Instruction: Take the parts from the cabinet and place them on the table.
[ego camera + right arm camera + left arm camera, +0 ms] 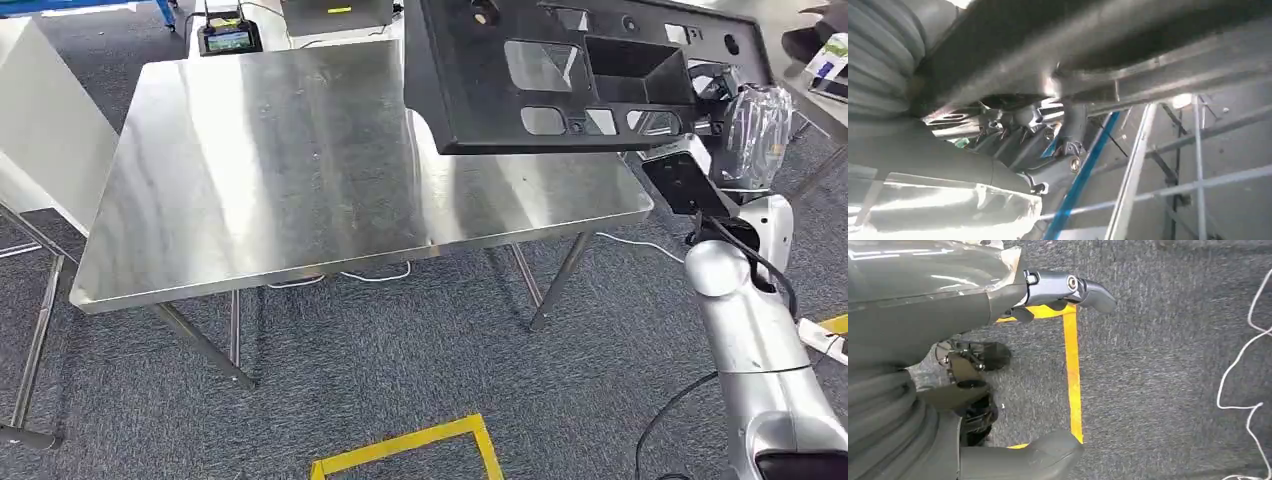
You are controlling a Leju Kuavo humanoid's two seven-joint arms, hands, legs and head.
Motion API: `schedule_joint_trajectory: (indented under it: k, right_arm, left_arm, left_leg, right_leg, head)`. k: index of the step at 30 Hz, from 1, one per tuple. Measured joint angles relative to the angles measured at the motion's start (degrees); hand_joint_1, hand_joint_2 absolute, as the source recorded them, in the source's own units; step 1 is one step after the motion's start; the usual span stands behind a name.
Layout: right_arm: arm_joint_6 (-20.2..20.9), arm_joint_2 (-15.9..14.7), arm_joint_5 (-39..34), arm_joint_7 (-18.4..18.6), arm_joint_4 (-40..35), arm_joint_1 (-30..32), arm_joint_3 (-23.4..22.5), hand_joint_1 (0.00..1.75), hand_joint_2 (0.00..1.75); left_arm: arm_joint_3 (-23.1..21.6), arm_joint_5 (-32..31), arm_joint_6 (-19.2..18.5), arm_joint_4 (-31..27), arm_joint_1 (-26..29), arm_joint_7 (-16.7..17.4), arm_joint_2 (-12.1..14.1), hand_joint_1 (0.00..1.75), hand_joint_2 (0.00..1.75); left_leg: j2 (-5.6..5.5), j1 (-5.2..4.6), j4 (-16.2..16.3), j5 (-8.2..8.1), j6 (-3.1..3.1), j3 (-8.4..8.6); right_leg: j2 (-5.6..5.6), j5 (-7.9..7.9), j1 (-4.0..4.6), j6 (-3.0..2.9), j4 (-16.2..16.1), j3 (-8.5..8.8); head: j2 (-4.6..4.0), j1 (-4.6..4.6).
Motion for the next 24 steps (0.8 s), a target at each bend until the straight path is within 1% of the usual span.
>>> schedule_joint_trajectory:
  k: [1, 2, 3, 4, 5, 6, 7, 8, 9, 10, 11, 12, 13, 14, 15, 16, 17, 18, 19, 20, 21, 22, 23, 24]
  right_arm:
    - [0.35, 0.02, 0.00, 0.00, 0.24, -0.07, 0.00, 1.75, 1.75]
    - [0.66, 0.11, 0.00, 0.00, 0.44, -0.32, 0.02, 1.75, 1.75]
    - [0.83, 0.22, 0.00, 0.00, 0.68, -0.56, 0.02, 1.75, 1.75]
    - [1.03, 0.39, 0.00, -0.02, 1.10, -0.62, 0.04, 1.75, 1.75]
    - [1.20, 0.61, 0.02, -0.04, 1.49, -0.86, 0.15, 1.75, 1.75]
    - [1.31, 0.76, 0.07, -0.04, 1.58, -0.86, 0.22, 1.75, 1.75]
    - [1.29, 0.87, 0.15, 0.00, 1.66, -0.83, 0.20, 1.75, 1.75]
    - [1.29, 0.98, 0.24, 0.02, 1.86, -1.01, 0.24, 1.75, 1.75]
    - [1.29, 1.14, 0.39, -0.02, 1.93, -1.03, 0.24, 1.75, 1.75]
    - [1.29, 1.25, 0.42, -0.11, 1.99, -1.33, 0.24, 1.75, 1.75]
    - [1.29, 1.44, 0.44, -0.13, 2.10, -1.52, 0.26, 1.75, 1.75]
    - [1.31, 1.66, 0.42, -0.13, 2.25, -1.56, 0.26, 1.75, 1.75]
    - [1.70, 1.92, 0.31, -0.13, 2.45, -1.55, 0.28, 1.75, 1.75]
    - [2.17, 2.14, 0.13, -0.11, 2.71, -1.46, 0.28, 1.75, 1.75]
    - [2.49, 2.43, 0.11, -0.11, 3.09, -1.31, 0.28, 1.75, 1.75]
    - [2.67, 2.67, 0.15, -0.11, 3.48, -1.14, 0.28, 1.75, 1.75]
    - [2.93, 2.91, 0.28, -0.11, 3.83, -1.07, 0.28, 1.75, 1.75]
    - [2.95, 3.10, 0.44, -0.11, 4.09, -1.07, 0.26, 1.75, 1.75]
    - [2.97, 3.32, 0.48, -0.11, 4.35, -1.04, 0.26, 1.75, 1.75]
    - [2.99, 3.59, 0.48, -0.13, 4.72, -1.23, 0.28, 1.75, 1.75]
    - [3.02, 3.69, 0.50, -0.13, 4.96, -1.24, 0.26, 1.75, 1.75]
    - [3.24, 4.07, 0.92, -0.09, 5.21, -0.97, 0.26, 1.75, 1.75]
    - [3.34, 4.33, 2.04, -0.02, 5.60, -1.03, 0.22, 1.75, 1.75]
    - [3.34, 4.48, 3.11, 0.04, 5.99, -1.25, 0.15, 1.75, 1.75]
  left_arm:
    - [0.00, 0.00, 0.02, 0.00, 0.00, 0.07, -0.04, 0.00, 1.75]
    - [0.02, 0.00, 0.02, 0.00, -0.01, 0.07, -0.09, 0.00, 1.75]
    - [0.04, 0.00, 0.02, 0.00, -0.02, 0.09, -0.09, 0.00, 1.75]
    - [0.07, 0.02, 0.02, 0.02, 0.00, 0.11, -0.02, 0.00, 1.75]
    - [0.13, 0.02, 0.02, 0.02, -0.02, 0.18, 0.02, 0.00, 1.75]
    - [0.20, 0.02, 0.04, 0.02, -0.11, 0.22, 0.02, 0.00, 1.75]
    - [0.22, 0.02, 0.04, 0.02, -0.09, 0.22, 0.04, 0.00, 1.75]
    - [0.26, 0.02, 0.07, 0.02, -0.15, 0.24, 0.09, 0.00, 1.75]
    - [0.33, 0.04, 0.02, -0.02, -0.16, 0.22, 0.35, 0.00, 1.75]
    - [0.42, 0.22, -0.26, -0.02, -0.23, 0.11, 0.28, 0.00, 1.75]
    - [0.50, 0.48, -0.55, 0.00, -0.31, 0.11, 0.28, 0.00, 1.75]
    - [0.61, 0.66, -0.90, 0.00, -0.34, 0.11, 0.28, 0.00, 1.75]
    - [0.76, 1.22, -1.83, 0.00, -0.31, 0.09, 0.31, 0.00, 1.75]
    - [0.96, 1.53, -2.52, 0.00, -0.27, 0.09, 0.31, 0.00, 1.75]
    - [1.12, 1.84, -3.02, 0.00, -0.25, 0.04, 0.33, 0.00, 1.75]
    - [1.22, 1.92, -3.32, 0.00, -0.25, -0.17, 0.37, 0.00, 1.75]
    - [1.42, 2.08, -3.56, 0.00, -0.26, -0.33, 0.42, 0.00, 1.75]
    - [1.60, 2.12, -3.61, 0.00, -0.26, -0.37, 0.42, 0.00, 1.75]
    - [1.77, 2.12, -3.65, 0.00, -0.26, -0.46, 0.44, 0.00, 1.75]
    - [1.90, 2.14, -3.69, 0.00, -0.33, -0.46, 0.72, 0.00, 1.75]
    - [1.90, 2.19, -3.85, -0.02, -0.37, -0.63, 0.72, 0.00, 1.75]
    - [1.97, 2.23, -4.07, -0.02, -0.30, -1.01, 0.72, 0.00, 1.75]
    - [2.08, 2.36, -4.09, -0.02, -0.32, -1.51, 0.72, 0.00, 1.75]
    - [2.23, 2.56, -4.31, -0.09, -0.40, -1.99, 0.68, 0.00, 1.75]
  left_leg:
    - [-0.12, 0.05, 0.06, -0.63, -0.18, 0.72]
    - [-0.16, 0.14, 0.22, -1.28, -0.44, 1.52]
    - [-0.19, 0.16, 0.50, -2.12, -0.81, 2.20]
    - [-0.21, -0.03, 0.86, -2.87, -1.22, 2.40]
    - [-0.23, -0.19, 1.11, -3.72, -1.54, 2.76]
    - [-0.05, -0.26, 1.02, -4.23, -1.90, 2.65]
    - [0.03, -0.27, 1.74, -4.12, -2.10, 2.99]
    - [0.05, -0.23, 1.55, -4.40, -2.25, 3.09]
    - [0.24, -0.06, 2.04, -4.79, -2.48, 3.10]
    - [0.54, 0.06, 4.99, -5.14, -3.03, 1.43]
    - [0.69, 0.31, 9.05, -6.04, -3.56, -0.96]
    - [0.82, 0.63, 13.77, -7.72, -4.02, -4.13]
    - [0.99, 0.87, 17.49, -9.59, -4.34, -7.03]
    - [1.08, 1.08, 19.60, -10.54, -4.51, -9.25]
    - [1.14, 1.20, 19.26, -9.63, -4.52, -10.29]
    - [1.19, 1.22, 16.21, -6.64, -4.41, -9.95]
    - [1.22, 1.20, 11.64, -3.06, -4.10, -8.50]
    - [1.22, 1.07, 6.33, 0.70, -3.55, -6.56]
    - [1.23, 0.85, 2.35, 2.90, -2.72, -5.10]
    - [1.29, 0.54, 2.58, 0.90, -2.50, -5.12]
    - [1.00, 0.32, 2.35, 0.69, -2.23, -4.73]
    - [0.97, 0.15, 2.27, 1.23, -1.84, -4.69]
    - [0.96, 0.10, 2.07, 1.32, -1.61, -4.50]
    - [1.01, 0.48, 0.56, 1.90, -1.31, -3.03]
  right_leg:
    - [-0.07, 1.48, -0.19, 0.79, -3.33, 0.50]
    - [-0.21, 4.42, -0.52, 1.58, -7.99, 1.69]
    - [-0.49, 8.63, -0.84, 2.83, -13.36, 3.19]
    - [-1.21, 12.36, -0.83, 3.31, -15.31, 3.60]
    - [-1.39, 10.51, -0.33, 1.14, -15.58, 3.80]
    - [-1.18, 11.16, 0.04, 0.22, -15.43, 4.66]
    - [-0.96, 11.06, -0.30, -0.61, -15.51, 4.39]
    - [-0.83, 11.08, -0.41, -1.13, -15.36, 4.70]
    - [-0.79, 11.10, -0.80, -1.38, -15.40, 5.32]
    - [-0.85, 10.75, -0.74, -1.94, -15.48, 5.78]
    - [-0.82, 10.51, -0.72, -2.27, -15.48, 5.99]
    - [-0.82, 10.23, -0.63, -2.64, -15.48, 6.15]
    - [-0.81, 9.89, -0.57, -2.75, -15.48, 6.27]
    - [-0.76, 9.59, -0.52, -2.73, -15.47, 6.51]
    - [-0.73, 9.20, -0.45, -2.63, -15.47, 6.88]
    - [-0.71, 8.77, -0.41, -2.56, -15.47, 7.46]
    - [-0.69, 8.36, -0.38, -2.46, -15.48, 8.08]
    - [-0.70, 7.95, -0.28, -2.36, -15.52, 8.77]
    - [-0.71, 7.55, -0.40, -2.26, -15.69, 9.06]
    - [-0.65, 7.42, 0.00, -2.00, -15.80, 9.31]
    - [-0.60, 7.26, -0.23, -1.70, -15.84, 9.18]
    - [-0.64, 7.02, -0.20, -1.32, -15.96, 9.35]
    - [-0.64, 7.09, -0.07, -0.96, -16.45, 9.58]
    - [-0.60, 6.85, 0.86, -0.64, -16.74, 9.80]
  head:
    - [0.00, 0.07]
    - [0.00, 0.09]
    - [0.00, 0.11]
    - [0.00, 0.15]
    - [0.00, 0.26]
    - [0.00, 0.00]
    - [0.00, 0.09]
    - [0.00, -0.02]
    - [0.00, 0.04]
    - [0.00, -0.09]
    - [0.00, -0.33]
    - [0.00, -0.31]
    - [0.00, -0.31]
    - [0.00, -0.31]
    - [0.00, -0.31]
    - [0.00, -0.31]
    - [0.00, -0.31]
    - [0.00, -0.33]
    - [0.00, -0.28]
    - [0.00, -0.20]
    - [0.00, -0.28]
    - [0.00, -0.37]
    - [0.00, -0.39]
    - [0.00, -0.37]
